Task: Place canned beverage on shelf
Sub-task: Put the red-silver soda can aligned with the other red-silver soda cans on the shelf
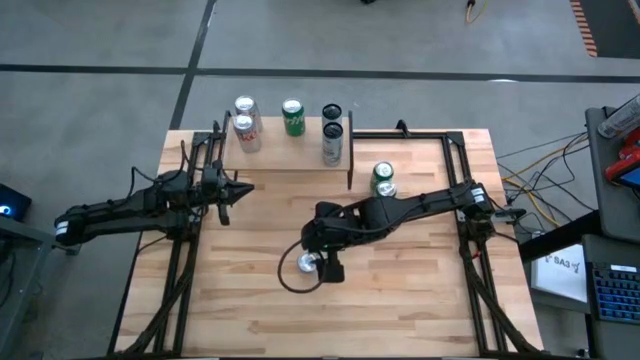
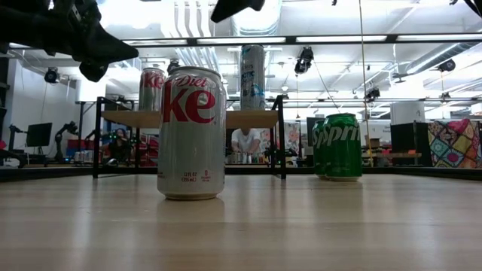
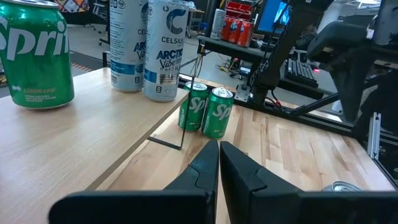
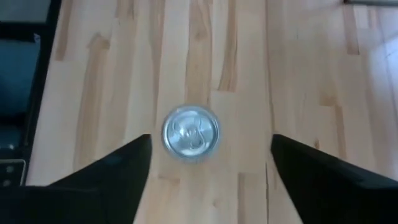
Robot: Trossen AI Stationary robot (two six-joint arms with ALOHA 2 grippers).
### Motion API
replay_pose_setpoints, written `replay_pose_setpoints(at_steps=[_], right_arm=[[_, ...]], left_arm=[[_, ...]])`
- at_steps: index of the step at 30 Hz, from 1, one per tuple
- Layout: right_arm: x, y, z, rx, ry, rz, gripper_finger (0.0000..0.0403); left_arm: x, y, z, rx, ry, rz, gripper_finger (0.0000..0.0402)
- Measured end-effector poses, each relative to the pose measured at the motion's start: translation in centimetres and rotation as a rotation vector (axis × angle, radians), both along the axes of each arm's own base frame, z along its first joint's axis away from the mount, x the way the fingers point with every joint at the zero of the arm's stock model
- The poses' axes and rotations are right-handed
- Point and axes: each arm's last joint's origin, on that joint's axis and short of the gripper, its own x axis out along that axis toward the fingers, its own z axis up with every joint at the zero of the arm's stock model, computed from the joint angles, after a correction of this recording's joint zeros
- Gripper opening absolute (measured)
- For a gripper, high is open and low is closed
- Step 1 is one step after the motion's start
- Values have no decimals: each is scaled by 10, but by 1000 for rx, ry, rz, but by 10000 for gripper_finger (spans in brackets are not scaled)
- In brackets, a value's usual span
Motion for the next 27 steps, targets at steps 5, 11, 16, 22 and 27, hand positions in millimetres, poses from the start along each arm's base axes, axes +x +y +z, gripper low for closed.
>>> replay_pose_setpoints(at_steps=[5, 11, 16, 22, 27], right_arm=[[7, 2, -4, -8, -36, 22, 362], [10, 4, -13, -7, -5, 15, 364], [11, 11, -16, 4, -16, 18, 364], [12, 14, -22, -29, -21, -7, 364], [14, 16, -27, -27, -39, -15, 364]], left_arm=[[0, 0, 0, 7, 2, 0, 0], [0, 0, 0, 11, 3, -1, 0], [0, 0, 0, 21, 6, -2, 0], [0, 0, 0, 22, 5, -2, 0], [0, 0, 0, 25, 2, -2, 0]])
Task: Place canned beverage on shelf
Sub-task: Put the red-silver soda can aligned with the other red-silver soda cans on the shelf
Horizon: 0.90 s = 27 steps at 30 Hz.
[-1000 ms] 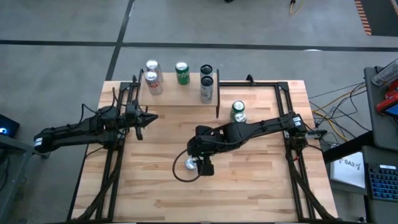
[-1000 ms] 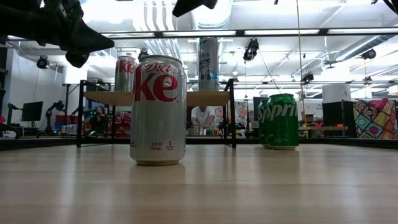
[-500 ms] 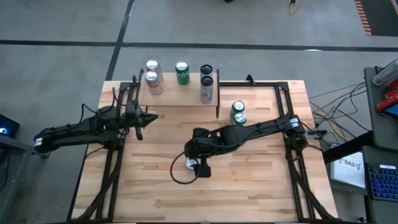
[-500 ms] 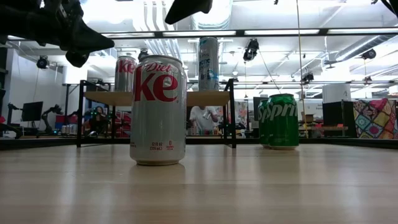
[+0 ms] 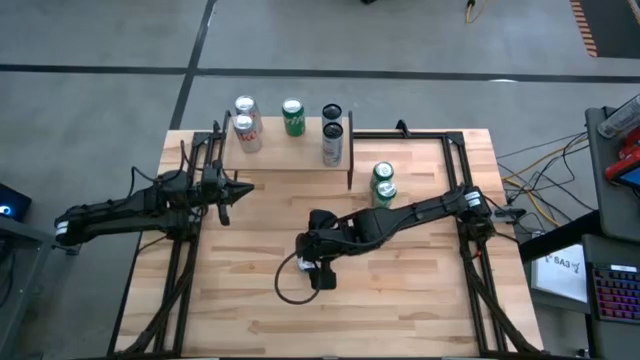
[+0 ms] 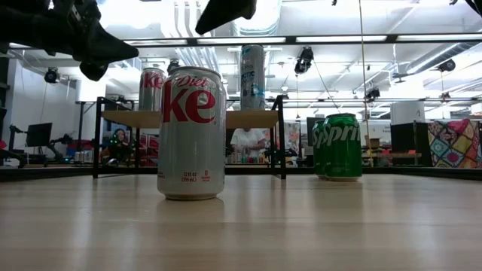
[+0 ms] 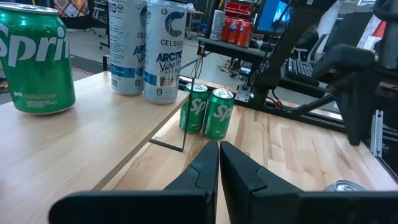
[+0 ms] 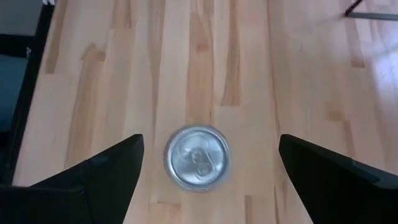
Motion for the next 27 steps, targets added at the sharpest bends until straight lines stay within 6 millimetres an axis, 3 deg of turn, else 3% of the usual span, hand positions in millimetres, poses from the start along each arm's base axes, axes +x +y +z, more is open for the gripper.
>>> replay_pose_setpoints(at_steps=[12, 22, 27], right_arm=[[-3, 3, -22, 12, 62, -41, 364], [-14, 8, -26, 26, 171, -84, 364], [-11, 11, -24, 28, 128, -56, 364]], left_arm=[[0, 0, 0, 2, -2, 0, 0], [0, 0, 0, 3, -2, 0, 0], [0, 0, 0, 3, -2, 0, 0]])
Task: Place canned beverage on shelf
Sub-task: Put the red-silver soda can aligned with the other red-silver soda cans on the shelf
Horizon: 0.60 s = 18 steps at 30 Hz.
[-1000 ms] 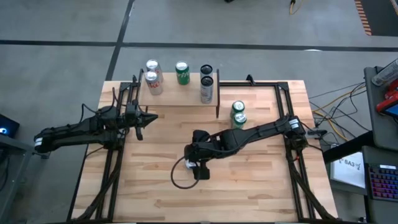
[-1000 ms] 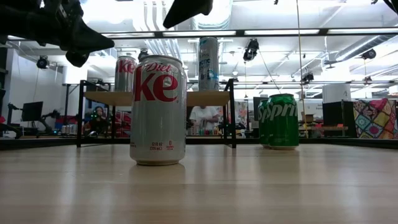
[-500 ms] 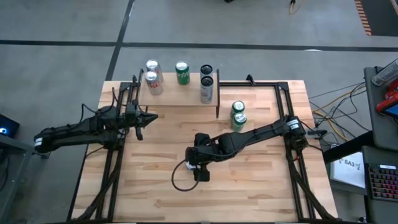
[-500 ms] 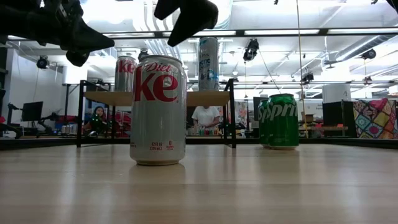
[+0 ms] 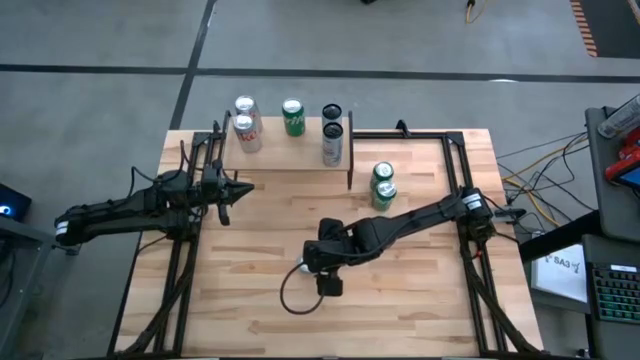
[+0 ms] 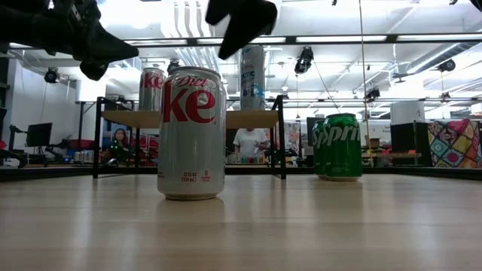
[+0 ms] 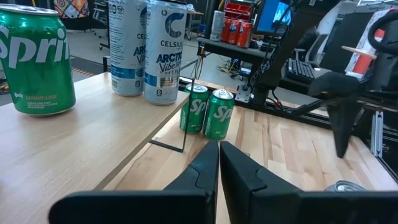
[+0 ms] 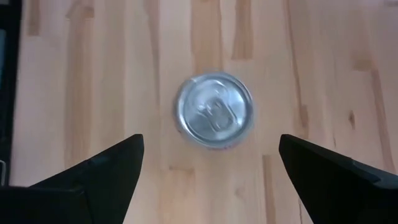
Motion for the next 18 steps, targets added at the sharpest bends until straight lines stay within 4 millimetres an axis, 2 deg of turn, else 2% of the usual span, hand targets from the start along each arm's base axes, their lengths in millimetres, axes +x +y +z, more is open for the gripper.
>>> replay_pose_setpoints(at_steps=[18], right_arm=[[6, -2, -9, -56, -57, 7, 364]], left_arm=[[0, 0, 0, 0, 0, 0, 0]])
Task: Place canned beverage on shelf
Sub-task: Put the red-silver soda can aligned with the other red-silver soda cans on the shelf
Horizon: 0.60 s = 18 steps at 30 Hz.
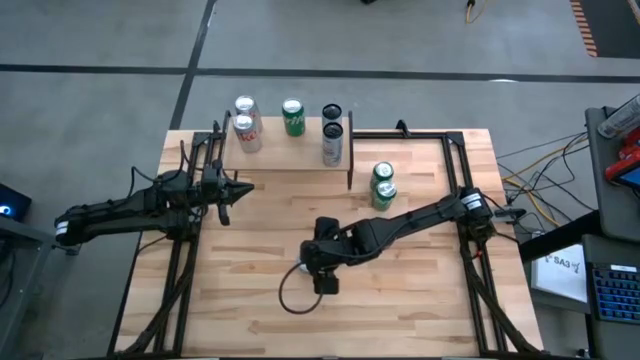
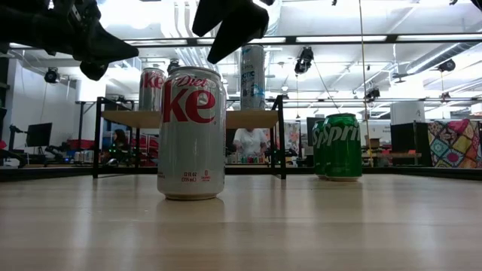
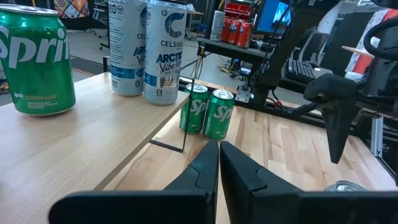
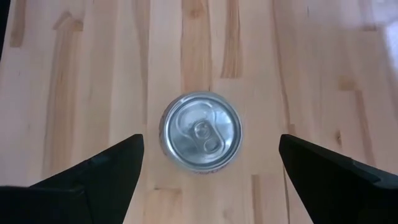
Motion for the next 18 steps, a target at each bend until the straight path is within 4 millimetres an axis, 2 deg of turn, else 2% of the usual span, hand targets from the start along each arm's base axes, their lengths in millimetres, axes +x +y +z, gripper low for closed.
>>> replay_pose_setpoints(at_steps=[9, 18], right_arm=[[2, 1, -3, -1, -16, 8, 364], [1, 1, -21, -6, -2, 9, 364]], left_arm=[[0, 0, 0, 0, 0, 0, 0], [0, 0, 0, 0, 0, 0, 0]])
